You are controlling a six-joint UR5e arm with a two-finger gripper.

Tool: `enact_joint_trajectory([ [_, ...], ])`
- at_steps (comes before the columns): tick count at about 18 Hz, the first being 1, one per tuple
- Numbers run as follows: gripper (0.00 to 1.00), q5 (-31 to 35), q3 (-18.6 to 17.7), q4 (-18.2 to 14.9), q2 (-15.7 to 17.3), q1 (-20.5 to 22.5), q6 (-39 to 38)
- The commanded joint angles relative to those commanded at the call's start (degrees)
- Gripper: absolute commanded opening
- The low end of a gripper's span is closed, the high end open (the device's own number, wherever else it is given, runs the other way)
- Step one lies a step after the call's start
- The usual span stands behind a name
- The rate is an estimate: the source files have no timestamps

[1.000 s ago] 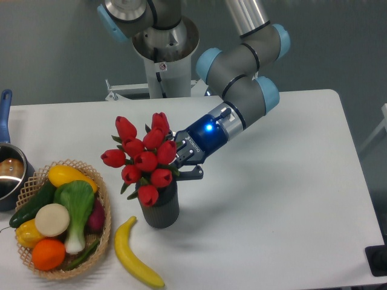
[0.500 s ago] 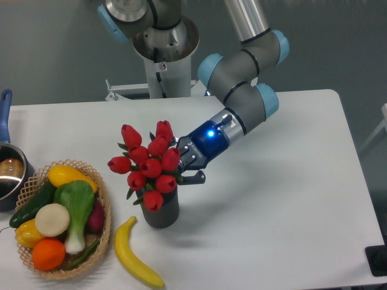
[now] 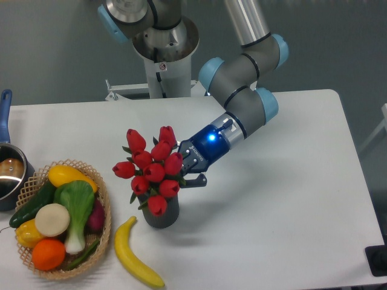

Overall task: Insert the flowers into the vase
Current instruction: 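Lower the tulip stems down into the vase opening, then open the gripper to release the tulip stems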

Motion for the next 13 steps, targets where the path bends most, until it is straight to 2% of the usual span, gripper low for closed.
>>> enact_joint_trajectory([
  [5, 0.27, 0.79, 0.00, 0.00, -0.09, 0.17, 0.00],
  [7, 0.35, 0.79, 0.09, 0.00, -0.09, 0.26, 0.09],
  [8, 0.35, 0.79, 0.00, 0.00, -0.09, 0.35, 0.17],
  [12, 0.63, 0.70, -0.35, -0.09, -0.09, 1.14, 0.79],
  [13, 0.64, 0.70, -0.70, 0.00, 0.00, 1.23, 1.23],
])
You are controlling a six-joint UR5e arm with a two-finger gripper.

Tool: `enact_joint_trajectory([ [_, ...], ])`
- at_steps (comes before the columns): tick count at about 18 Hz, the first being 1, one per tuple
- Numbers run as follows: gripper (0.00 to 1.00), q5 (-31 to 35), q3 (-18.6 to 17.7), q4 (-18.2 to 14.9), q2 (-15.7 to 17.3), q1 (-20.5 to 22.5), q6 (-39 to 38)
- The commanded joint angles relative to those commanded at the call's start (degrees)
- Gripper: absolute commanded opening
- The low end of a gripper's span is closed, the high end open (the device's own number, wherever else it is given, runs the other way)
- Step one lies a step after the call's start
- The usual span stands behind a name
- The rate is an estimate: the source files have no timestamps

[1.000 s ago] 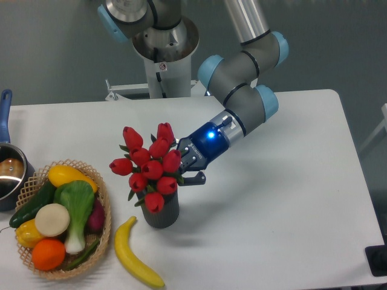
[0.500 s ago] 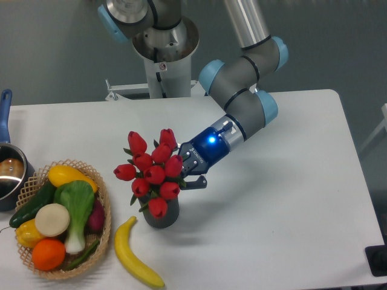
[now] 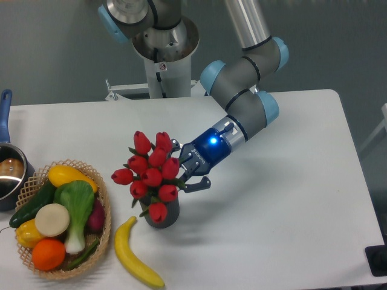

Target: Insert the flowers into the vase

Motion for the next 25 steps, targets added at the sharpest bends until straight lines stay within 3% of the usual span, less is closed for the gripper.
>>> enact_joint_trajectory([
  [4, 0.80, 0.00, -0.70, 0.00, 0.26, 0.61, 0.79],
  [6, 1.00, 0.00, -0.88, -0.09, 0.44, 1.32, 0.80],
  [10, 1.00, 0.00, -2.20, -0.09, 2.10, 3.33, 0.62],
  [13, 1.00, 1.66, -2.64, -0.17, 5.87, 6.66, 0.45],
  [15, 1.00, 7.70, -3.60, -0.17, 9.74, 9.74, 0.44],
  [18, 1.00, 26.66, -1.86, -0.26, 17.12, 14.23, 0.01],
  [21, 1.00, 39.42, 2.79, -0.35, 18.02, 17.74, -0.08],
  [25, 1.00, 59.27, 8.50, -0.87, 19.42, 17.93, 0.62],
])
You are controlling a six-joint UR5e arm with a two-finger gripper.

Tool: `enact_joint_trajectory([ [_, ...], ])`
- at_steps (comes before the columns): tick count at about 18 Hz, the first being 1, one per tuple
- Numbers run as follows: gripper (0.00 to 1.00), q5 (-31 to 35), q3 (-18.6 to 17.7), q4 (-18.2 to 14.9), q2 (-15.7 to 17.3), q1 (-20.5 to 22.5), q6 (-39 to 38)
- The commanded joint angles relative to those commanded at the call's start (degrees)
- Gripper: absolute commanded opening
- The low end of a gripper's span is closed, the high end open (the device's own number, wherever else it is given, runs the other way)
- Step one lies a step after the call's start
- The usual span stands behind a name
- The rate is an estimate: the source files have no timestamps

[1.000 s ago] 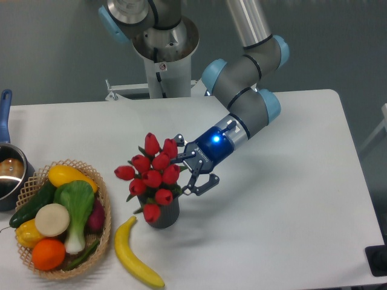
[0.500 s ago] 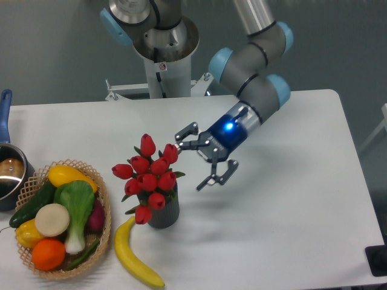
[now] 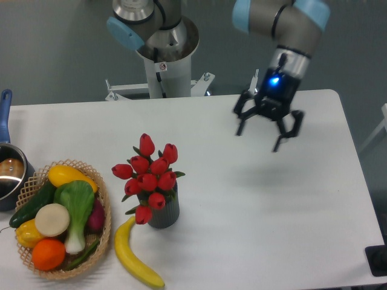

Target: Insert the flowers into the vase

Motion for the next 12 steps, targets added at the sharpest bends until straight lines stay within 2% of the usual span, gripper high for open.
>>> enact_joint_trajectory([
  [2, 1.00, 8.63, 2.99, -0.96, 1.05, -1.31, -0.09],
  [3, 1.00, 12.15, 4.31, -3.41, 2.19, -1.84, 0.00],
  [5, 1.00, 16.21, 7.38, -12.26, 2.90, -1.93, 0.18],
  [7, 1.00, 17.19, 11.86, -21.14, 2.82, -1.67, 2.10],
  [8, 1.00, 17.28, 13.45, -24.32, 2.82, -1.50, 3.50],
  [10, 1.00, 17.80, 16.00, -29.16, 2.82, -1.32, 5.18],
  [12, 1.00, 19.12, 16.63, -30.94, 2.82, -1.32, 5.36],
])
